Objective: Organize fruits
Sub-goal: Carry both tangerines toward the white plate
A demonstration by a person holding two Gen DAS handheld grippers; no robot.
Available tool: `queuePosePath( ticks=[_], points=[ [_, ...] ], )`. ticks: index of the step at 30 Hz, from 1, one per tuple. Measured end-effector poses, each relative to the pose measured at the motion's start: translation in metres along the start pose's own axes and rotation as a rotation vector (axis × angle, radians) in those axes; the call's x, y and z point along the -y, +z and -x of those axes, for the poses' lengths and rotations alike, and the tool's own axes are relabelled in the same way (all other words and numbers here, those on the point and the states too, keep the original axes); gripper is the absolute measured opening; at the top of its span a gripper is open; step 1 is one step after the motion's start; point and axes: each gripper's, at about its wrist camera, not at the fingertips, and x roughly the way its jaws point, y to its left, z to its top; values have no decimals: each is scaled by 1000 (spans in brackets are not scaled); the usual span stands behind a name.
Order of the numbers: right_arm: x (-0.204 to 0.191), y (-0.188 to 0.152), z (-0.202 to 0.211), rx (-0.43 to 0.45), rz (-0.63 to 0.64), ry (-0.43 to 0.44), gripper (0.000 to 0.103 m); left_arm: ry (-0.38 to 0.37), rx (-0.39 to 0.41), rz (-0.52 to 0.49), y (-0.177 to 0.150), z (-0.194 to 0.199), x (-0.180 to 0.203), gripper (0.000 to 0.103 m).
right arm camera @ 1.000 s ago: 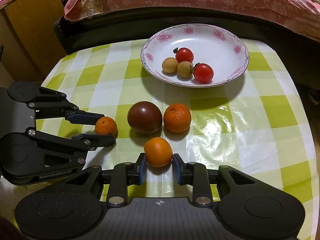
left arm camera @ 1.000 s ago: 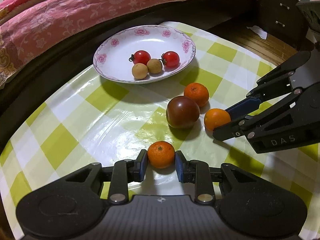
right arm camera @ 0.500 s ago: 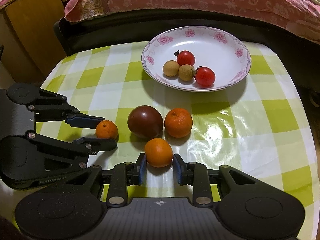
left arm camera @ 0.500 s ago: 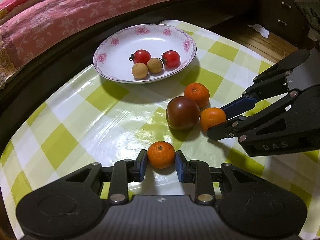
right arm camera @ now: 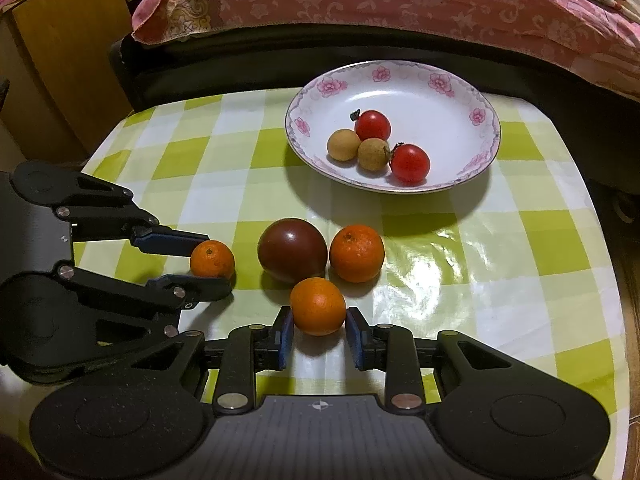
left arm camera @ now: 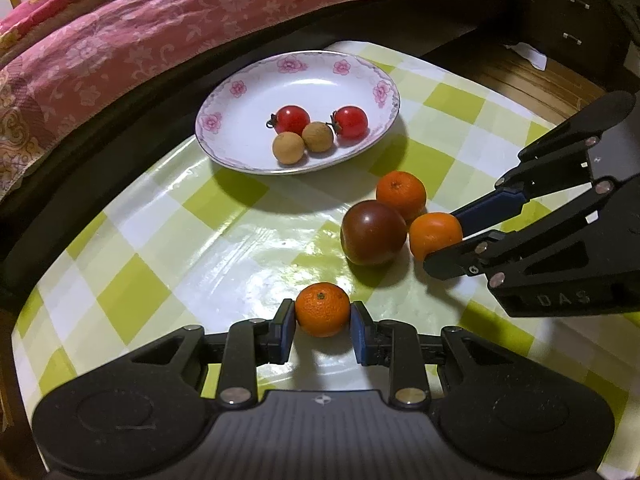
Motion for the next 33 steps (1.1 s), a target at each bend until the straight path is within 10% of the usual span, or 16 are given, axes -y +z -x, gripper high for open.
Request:
queuePosePath(
  ticks=[33],
  points=[
    [4,33,29,142,-24,-20,25,66,126,35,44,11,-16,36]
  ],
)
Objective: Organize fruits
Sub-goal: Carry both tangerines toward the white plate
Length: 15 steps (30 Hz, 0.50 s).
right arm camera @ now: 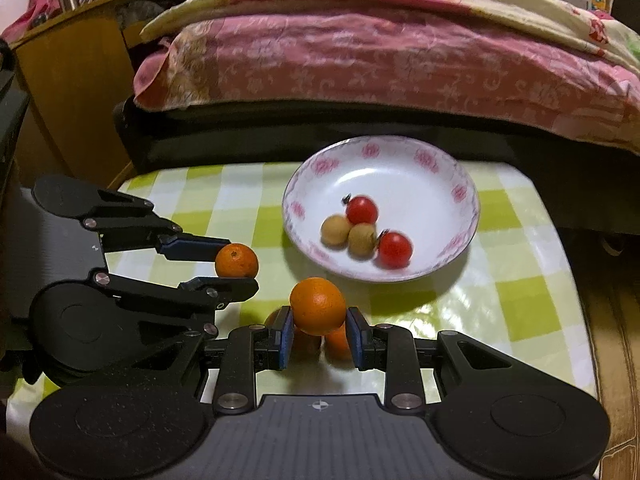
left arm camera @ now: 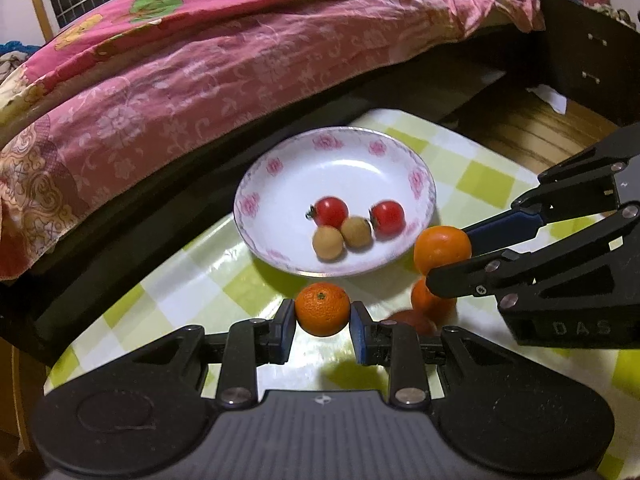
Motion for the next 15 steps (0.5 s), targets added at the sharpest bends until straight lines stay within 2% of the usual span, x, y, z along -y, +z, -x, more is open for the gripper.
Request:
queuePosePath(
  ticks=[11,15],
  points=[
    [30,21,-18,38,-66,-37,25,7,21,70,26,-30,-11,36],
    [38,28,-29,43,-43,-61,25,18,17,84,29,-39,-16,36]
  ],
)
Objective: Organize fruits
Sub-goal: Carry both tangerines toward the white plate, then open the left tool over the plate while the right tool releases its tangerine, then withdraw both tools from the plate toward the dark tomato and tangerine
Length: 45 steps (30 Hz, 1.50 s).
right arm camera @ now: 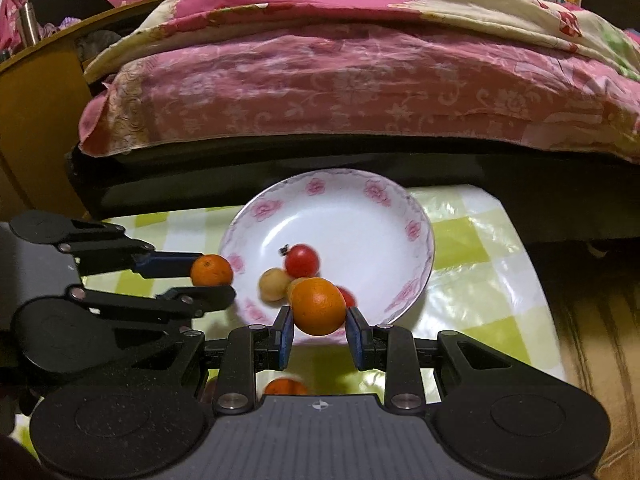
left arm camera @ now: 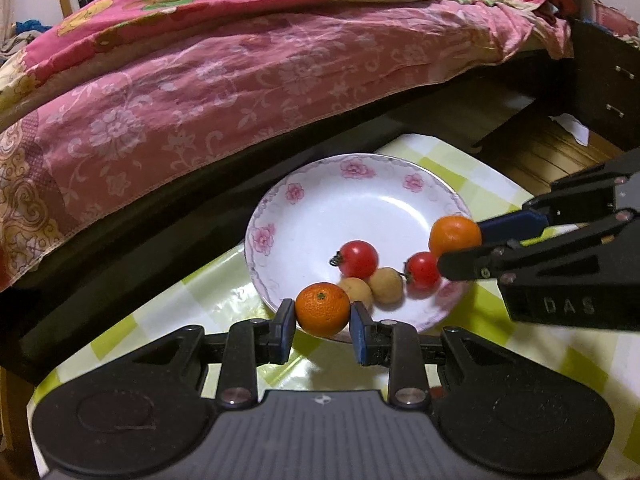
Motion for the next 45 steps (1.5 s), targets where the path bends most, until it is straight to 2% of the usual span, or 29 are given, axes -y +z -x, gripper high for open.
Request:
queuePosePath(
  ticks=[6,14,27,33,38,45],
  points=[
    [9,13,-17,16,4,-6,25,2,-6,15,5,-14,-5,36],
    [17,14,-35,7,-5,-14,25,-7,-11,34,8,-24,-9,37],
    [23,18,-34,32,-37,9,27,-15,7,63,10,-21,-15,40],
    [23,18,-25,44,-47,0,27,-18,23,77,12,-13,-18,40],
    [20,15,-5,53,-59,-19,27,-35,67,77,14,11,-17,40],
    [9,-9,34,61,-97,-53,27,-92,77,79,4,41,-9,41]
  ],
)
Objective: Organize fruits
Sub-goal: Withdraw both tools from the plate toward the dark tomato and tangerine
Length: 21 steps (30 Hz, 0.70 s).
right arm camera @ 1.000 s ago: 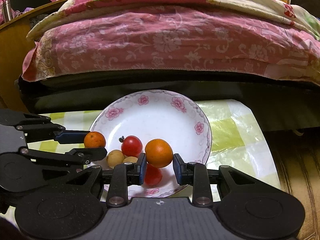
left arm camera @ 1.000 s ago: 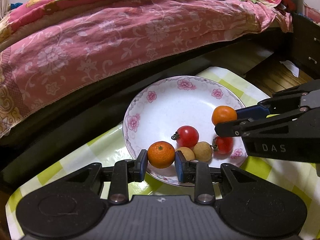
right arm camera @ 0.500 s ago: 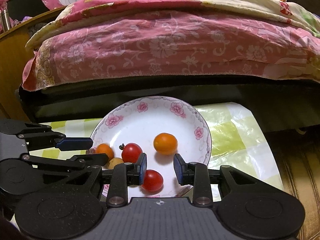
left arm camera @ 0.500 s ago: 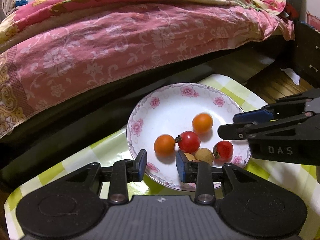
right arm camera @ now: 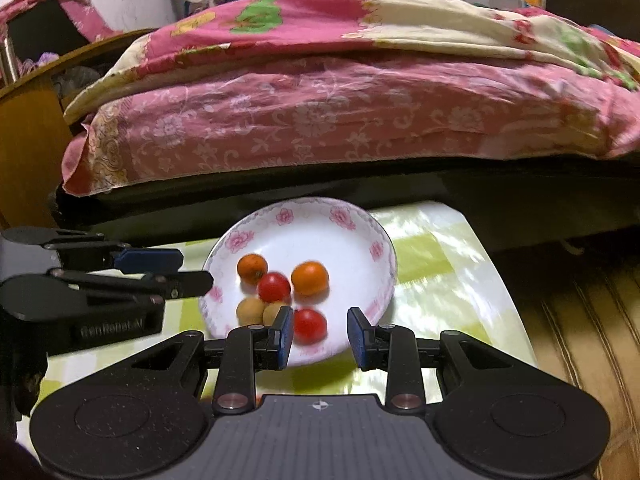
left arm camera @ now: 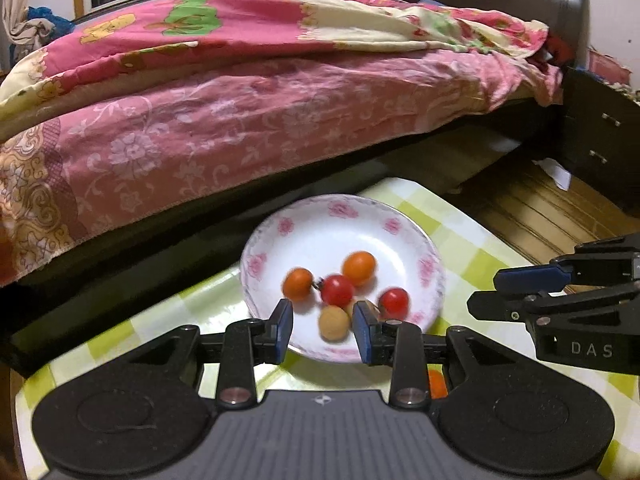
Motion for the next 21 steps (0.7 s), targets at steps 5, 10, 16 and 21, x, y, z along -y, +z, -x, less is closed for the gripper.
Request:
queuePosePath(
  ticks=[5,10,16,21],
  points=[
    [-5,-27,23,-14,-34,-26,27,-35,-20,-16,-15,18,13,41],
    [-7,-49,43,-49,-39,-36,27,-60,-50,-1,-38,37,23,41],
    [-9,-66,55,-65,-64,-23,29,-39,-85,6,-60,49,29,42],
    [-18,-72,41,-92,-51,-11,29,9,-101,-47,-65,44,36,43]
  ],
)
